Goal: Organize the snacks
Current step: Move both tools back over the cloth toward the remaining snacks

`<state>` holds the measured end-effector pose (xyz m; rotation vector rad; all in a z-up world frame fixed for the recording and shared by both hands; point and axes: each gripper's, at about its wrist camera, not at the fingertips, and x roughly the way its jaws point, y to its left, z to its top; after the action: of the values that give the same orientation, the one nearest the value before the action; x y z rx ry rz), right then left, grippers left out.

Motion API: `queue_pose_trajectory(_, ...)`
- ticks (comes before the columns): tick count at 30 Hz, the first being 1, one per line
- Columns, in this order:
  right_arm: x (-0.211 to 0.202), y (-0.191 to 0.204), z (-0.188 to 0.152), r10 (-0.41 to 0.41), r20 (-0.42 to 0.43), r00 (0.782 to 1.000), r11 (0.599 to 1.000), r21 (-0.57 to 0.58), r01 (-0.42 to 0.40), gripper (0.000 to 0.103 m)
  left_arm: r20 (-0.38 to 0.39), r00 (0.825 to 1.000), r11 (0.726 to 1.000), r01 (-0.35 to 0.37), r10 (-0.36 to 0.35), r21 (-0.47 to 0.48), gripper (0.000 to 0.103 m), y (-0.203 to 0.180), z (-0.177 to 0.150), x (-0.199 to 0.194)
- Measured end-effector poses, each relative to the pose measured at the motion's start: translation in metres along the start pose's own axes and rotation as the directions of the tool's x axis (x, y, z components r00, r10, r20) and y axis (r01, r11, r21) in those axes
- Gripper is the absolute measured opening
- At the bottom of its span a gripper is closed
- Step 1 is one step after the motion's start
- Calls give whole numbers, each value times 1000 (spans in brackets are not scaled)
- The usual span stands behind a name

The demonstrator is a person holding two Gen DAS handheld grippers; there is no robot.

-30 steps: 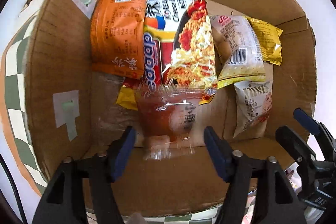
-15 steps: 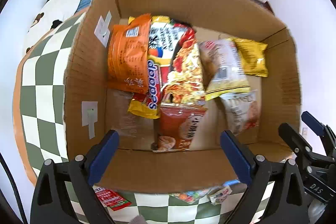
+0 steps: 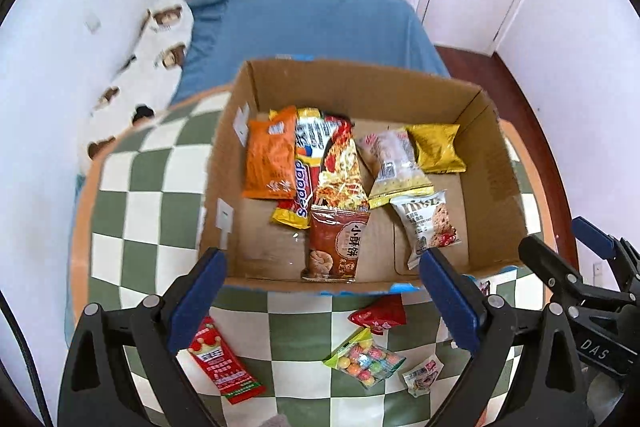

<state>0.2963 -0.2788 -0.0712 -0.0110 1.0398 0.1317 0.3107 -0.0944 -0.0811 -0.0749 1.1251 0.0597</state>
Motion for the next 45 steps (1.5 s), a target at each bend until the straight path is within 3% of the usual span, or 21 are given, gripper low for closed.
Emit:
queue_pose_trajectory(14, -92, 3, -48, 42, 162, 986, 998, 38, -49, 98, 146, 989, 1000, -15, 15, 4, 99, -6, -54, -65)
queue_pose_trajectory(21, -104, -6, -77, 63, 145, 987, 995, 72, -74, 98, 132, 991, 1000, -13, 14, -10, 99, -8, -83, -63)
queue_pose_trajectory(25, -84, -18, -100, 64, 57, 996, 992, 102, -70, 98, 27, 1000, 1000, -4, 5, -10, 99, -11, -104, -40)
queue_pose_trajectory(30, -48, -40, -143, 81, -98, 992, 984, 164, -64, 98, -107, 994, 1000, -14, 16, 16, 99, -19, -138, -1)
queue_pose_trajectory(33, -23, -52, -175, 94, -219, 971, 981, 186, -52, 98, -186, 982, 1000, -15, 18, 19, 99, -22, -159, 23)
queue_pose_trajectory(37, 10, -65, -220, 82, -367, 927, 983, 181, -15, 98, -283, 959, 1000, -4, 7, 11, 99, -26, -185, 53)
queue_pose_trajectory(45, 51, -91, -282, 98, -517, 850, 975, 220, 21, 98, -406, 913, 1000, 14, -21, -21, 99, -31, -211, 101)
